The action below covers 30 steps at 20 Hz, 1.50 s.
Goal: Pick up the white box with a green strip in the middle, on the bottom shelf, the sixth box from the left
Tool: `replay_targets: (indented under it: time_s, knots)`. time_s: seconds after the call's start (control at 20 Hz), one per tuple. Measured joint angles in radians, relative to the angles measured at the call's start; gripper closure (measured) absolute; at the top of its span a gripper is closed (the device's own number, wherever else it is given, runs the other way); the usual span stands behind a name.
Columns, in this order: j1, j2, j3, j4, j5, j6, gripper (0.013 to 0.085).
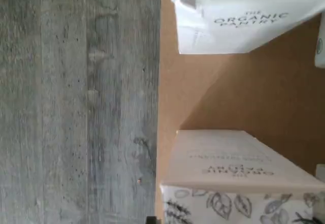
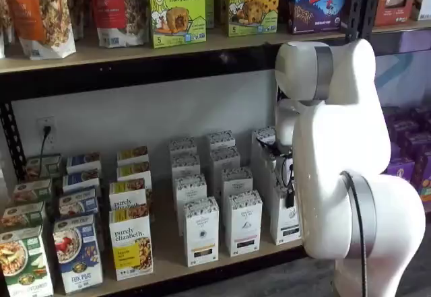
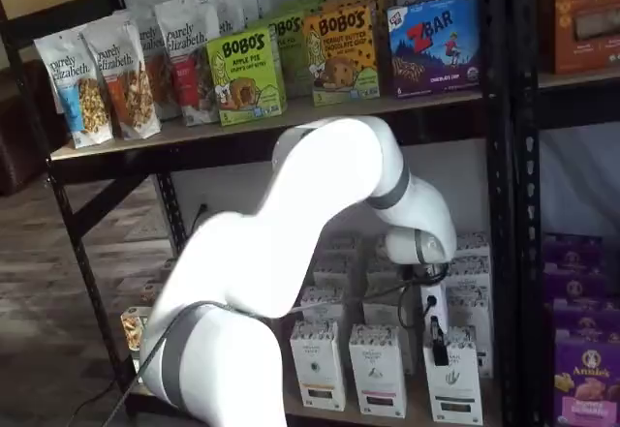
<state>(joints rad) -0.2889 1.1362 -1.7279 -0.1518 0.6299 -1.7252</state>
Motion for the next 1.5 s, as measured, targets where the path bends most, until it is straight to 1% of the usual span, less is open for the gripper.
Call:
replay_targets:
  time_s: [0.55, 0.9, 0.95, 1.0, 1.05, 1.1, 1.15, 1.2, 1.25, 1.5]
  knots:
    - [0.005, -0.002, 0.009, -0.034, 0.004, 0.034, 0.029]
    - [0.005, -0.007, 0.024, -0.039, -0.004, 0.039, 0.029]
    - [0.004, -0.008, 0.027, -0.038, -0.006, 0.038, 0.033]
    - [0.004, -0.009, 0.029, -0.038, -0.007, 0.038, 0.033]
    - [0.004, -0.01, 0.032, -0.038, -0.01, 0.038, 0.037]
    - [0.004, -0.012, 0.036, -0.037, -0.013, 0.037, 0.037]
    - [0.003, -0.014, 0.039, -0.036, -0.016, 0.036, 0.041]
    - [0.003, -0.016, 0.042, -0.034, -0.017, 0.034, 0.041]
    - [0.003, -0.018, 0.046, -0.031, -0.019, 0.032, 0.045]
    - [0.002, -0.035, 0.077, -0.032, -0.044, 0.032, 0.045]
